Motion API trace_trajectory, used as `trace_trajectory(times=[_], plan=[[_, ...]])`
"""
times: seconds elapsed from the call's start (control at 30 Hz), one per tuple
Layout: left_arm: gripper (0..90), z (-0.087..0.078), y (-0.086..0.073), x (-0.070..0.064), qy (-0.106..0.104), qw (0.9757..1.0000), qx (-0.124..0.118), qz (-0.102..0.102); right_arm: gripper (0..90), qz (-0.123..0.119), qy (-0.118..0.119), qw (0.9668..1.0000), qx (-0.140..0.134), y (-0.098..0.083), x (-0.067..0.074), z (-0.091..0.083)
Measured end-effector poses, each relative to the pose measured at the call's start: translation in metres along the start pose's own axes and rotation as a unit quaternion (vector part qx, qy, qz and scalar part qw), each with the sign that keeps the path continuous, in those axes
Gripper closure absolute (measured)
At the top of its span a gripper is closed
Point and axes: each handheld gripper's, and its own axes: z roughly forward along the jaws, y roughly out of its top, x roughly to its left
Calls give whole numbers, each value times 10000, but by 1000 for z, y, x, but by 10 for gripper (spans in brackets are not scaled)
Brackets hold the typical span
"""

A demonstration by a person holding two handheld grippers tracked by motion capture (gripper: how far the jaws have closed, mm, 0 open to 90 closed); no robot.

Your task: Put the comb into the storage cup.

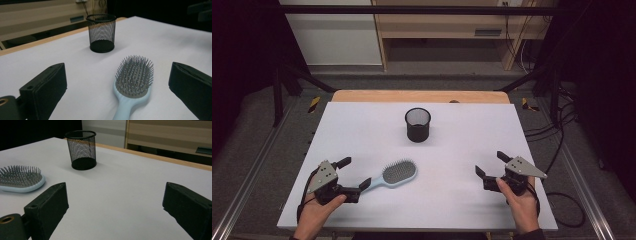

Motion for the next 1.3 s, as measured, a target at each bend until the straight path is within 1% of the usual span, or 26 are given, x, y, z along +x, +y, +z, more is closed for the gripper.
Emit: trace_trajectory(times=[0.07,0.1,0.13,0.17,0.2,0.27,0.3,0.33,0.37,0.4,0.43,0.47,0.5,0.53,0.6,0.63,0.67,0.7,0.93,1.0,1.03,1.13,1.2,1.23,1.27,1.3], plan=[[20,3,4,0,-58,9997,203,75,62,3,26,10000,-22,0,0,0],[22,8,8,1,-83,9984,508,212,62,-21,50,10000,-30,0,2,1],[24,8,8,1,-83,9984,508,212,62,-16,71,10000,-25,0,2,1],[24,11,9,1,-124,9976,642,243,62,-17,75,10000,-12,0,3,2],[24,13,10,0,-185,9970,721,218,62,-17,75,10000,-12,0,3,2],[26,18,12,0,-368,9958,837,-37,62,-23,88,10000,-10,0,4,2],[29,22,13,-2,-421,9944,964,-103,61,-11,106,9999,-10,-1,4,3],[30,22,13,-2,-421,9944,964,-103,61,-11,106,9999,-10,-1,4,3],[28,26,14,-5,-519,9926,1099,-29,60,-26,109,9999,-7,-1,4,3],[27,26,14,-5,-519,9926,1099,-29,60,-26,109,9999,-7,-1,4,3],[28,29,14,-7,-572,9903,1262,45,60,0,112,9999,-18,-1,4,3],[29,29,14,-7,-572,9903,1262,45,60,0,112,9999,-18,-1,4,3],[29,32,15,-6,-600,9881,1417,80,60,-9,115,9999,-12,-1,4,4],[34,32,15,-6,-600,9881,1417,80,60,-9,115,9999,-12,-1,4,4],[36,35,15,-5,-611,9855,1581,77,60,-43,131,9999,62,-2,5,6],[35,35,15,-5,-611,9855,1581,77,60,-43,131,9999,62,-2,5,6],[35,36,15,-4,-616,9843,1653,101,59,-57,152,9998,74,-2,6,7],[36,38,15,-4,-614,9818,1791,158,59,-87,157,9998,77,-2,7,8],[36,44,14,-2,-635,9781,1966,236,59,-94,152,9998,78,-2,8,8],[37,46,13,-1,-649,9760,2060,268,59,-93,154,9998,93,-3,8,8],[36,49,11,-1,-681,9737,2160,263,59,-99,154,9998,109,-3,7,9],[36,54,11,0,-669,9712,2269,270,59,-107,167,9997,129,-3,8,9],[37,55,11,0,-661,9706,2295,283,59,-128,171,9997,143,-3,9,10],[37,58,10,0,-686,9688,2361,311,59,-130,173,9997,147,-3,9,10],[37,58,10,0,-686,9688,2361,311,59,-125,169,9997,151,-3,9,10],[37,60,10,-1,-697,9676,2407,320,59,-120,170,9997,154,-4,9,10]])
